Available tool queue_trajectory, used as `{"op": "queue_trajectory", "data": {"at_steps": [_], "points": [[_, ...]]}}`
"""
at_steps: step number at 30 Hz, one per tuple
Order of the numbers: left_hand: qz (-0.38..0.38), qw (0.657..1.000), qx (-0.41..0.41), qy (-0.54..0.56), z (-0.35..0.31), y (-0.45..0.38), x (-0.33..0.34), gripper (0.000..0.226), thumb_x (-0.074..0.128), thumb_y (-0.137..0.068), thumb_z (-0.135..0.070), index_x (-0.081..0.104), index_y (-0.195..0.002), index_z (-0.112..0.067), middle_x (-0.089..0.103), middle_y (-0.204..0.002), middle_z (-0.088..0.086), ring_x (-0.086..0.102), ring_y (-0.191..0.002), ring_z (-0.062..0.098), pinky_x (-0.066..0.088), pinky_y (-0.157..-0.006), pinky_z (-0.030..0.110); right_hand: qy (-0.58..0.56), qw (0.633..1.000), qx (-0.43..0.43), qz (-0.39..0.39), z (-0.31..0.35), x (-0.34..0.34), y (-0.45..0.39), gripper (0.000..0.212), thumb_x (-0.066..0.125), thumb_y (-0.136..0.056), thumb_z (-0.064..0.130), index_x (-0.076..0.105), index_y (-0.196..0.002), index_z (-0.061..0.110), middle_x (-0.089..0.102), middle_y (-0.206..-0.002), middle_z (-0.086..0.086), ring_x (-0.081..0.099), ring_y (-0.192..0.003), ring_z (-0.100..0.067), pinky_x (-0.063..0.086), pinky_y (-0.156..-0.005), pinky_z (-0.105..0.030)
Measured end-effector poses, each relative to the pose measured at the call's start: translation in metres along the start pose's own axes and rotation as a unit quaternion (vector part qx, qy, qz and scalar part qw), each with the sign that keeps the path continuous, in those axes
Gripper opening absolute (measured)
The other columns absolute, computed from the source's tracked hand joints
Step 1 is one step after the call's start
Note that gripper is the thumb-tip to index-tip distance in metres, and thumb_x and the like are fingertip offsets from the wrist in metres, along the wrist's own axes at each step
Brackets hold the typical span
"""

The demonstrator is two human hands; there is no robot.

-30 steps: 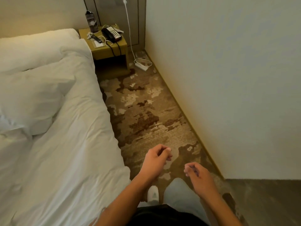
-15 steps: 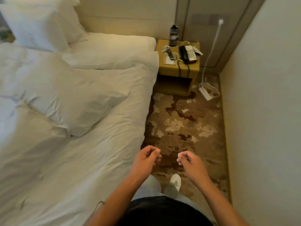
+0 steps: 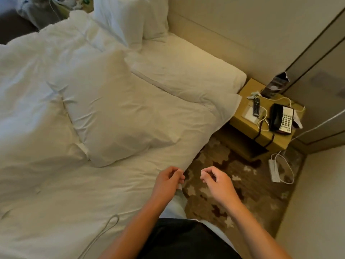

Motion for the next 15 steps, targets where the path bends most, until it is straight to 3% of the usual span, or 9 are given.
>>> {"op": "queue_trajectory", "data": {"at_steps": [8, 15], "points": [[-0.004, 0.998, 0.023, 0.063, -0.118, -0.12, 0.025, 0.018, 0.054, -0.102, -0.033, 0.071, -0.103, -0.025, 0.076, -0.092, -0.004, 0.072, -0.088, 0.01, 0.06, -0.084, 0.031, 0.059, 0.997, 0.014, 0.053, 0.035, -0.049, -0.128, 0.011, 0.058, -0.104, 0.035, 0.068, -0.108, 0.032, 0.07, -0.1, 0.013, 0.066, -0.094, -0.006, 0.055, -0.083, -0.026], [-0.168, 0.975, -0.034, 0.14, -0.15, -0.223, -0.025, 0.018, 0.058, -0.1, -0.032, 0.072, -0.101, -0.021, 0.077, -0.09, -0.001, 0.074, -0.085, 0.012, 0.061, -0.084, 0.041, 0.124, 0.974, -0.064, 0.18, 0.098, -0.022, -0.299, 0.011, 0.06, -0.102, 0.034, 0.07, -0.1, 0.03, 0.072, -0.094, 0.01, 0.067, -0.089, -0.007, 0.055, -0.08, -0.029]]}}
Point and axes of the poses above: each hand's wrist, its own y-axis away from the middle knuckle, its own x-axis out of the palm, z = x × y, the point moved 4 cm from there along -y, towards the middle knuckle
